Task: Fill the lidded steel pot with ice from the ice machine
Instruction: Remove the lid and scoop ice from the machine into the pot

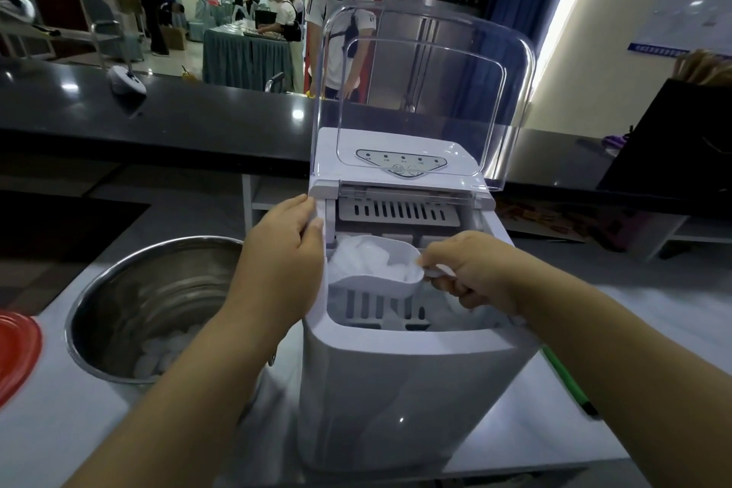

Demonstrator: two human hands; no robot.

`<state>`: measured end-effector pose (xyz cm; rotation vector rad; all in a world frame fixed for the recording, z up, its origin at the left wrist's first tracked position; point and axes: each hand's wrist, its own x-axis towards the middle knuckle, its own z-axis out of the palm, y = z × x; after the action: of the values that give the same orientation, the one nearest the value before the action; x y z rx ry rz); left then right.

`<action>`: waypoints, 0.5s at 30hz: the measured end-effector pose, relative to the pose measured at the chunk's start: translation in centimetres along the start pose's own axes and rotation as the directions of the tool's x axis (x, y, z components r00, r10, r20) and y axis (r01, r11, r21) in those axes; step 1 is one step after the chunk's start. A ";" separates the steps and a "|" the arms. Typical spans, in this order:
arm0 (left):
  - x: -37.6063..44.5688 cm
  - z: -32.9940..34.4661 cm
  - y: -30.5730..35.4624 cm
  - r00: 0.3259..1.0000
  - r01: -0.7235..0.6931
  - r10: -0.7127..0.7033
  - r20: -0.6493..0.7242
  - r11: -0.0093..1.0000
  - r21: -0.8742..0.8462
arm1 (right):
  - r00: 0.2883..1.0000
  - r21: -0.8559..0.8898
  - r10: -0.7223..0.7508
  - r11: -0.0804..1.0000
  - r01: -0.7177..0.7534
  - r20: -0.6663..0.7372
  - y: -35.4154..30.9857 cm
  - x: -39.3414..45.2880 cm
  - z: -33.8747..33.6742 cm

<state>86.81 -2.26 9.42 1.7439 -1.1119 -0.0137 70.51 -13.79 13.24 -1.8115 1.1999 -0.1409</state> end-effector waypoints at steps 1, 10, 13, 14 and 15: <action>0.0 0.0 0.0 1.000 0.007 -0.007 0.000 1.000 -0.001 | 1.000 0.028 0.001 1.000 -0.001 0.000 0.0 0.0 0.0; -0.1 0.0 -0.3 0.999 0.054 -0.054 0.005 0.999 -0.008 | 0.999 0.172 0.034 0.985 -0.028 -0.033 0.1 0.1 0.1; -0.1 -0.1 -0.3 0.999 0.043 -0.043 0.004 0.999 0.004 | 0.999 0.203 0.023 0.979 -0.014 -0.041 0.2 -0.2 0.0; -0.1 -0.2 -0.3 0.999 0.034 -0.034 0.002 0.999 0.015 | 0.999 0.221 0.019 0.975 -0.009 -0.044 0.2 -0.4 0.0; -0.1 -0.3 -0.3 1.000 0.027 -0.027 -0.001 0.999 0.024 | 0.999 0.238 0.014 0.971 -0.002 -0.048 0.3 -0.5 -0.1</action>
<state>87.08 -1.92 9.27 1.7799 -1.0919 -0.0159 70.05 -13.50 13.27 -1.6012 1.1718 -0.3137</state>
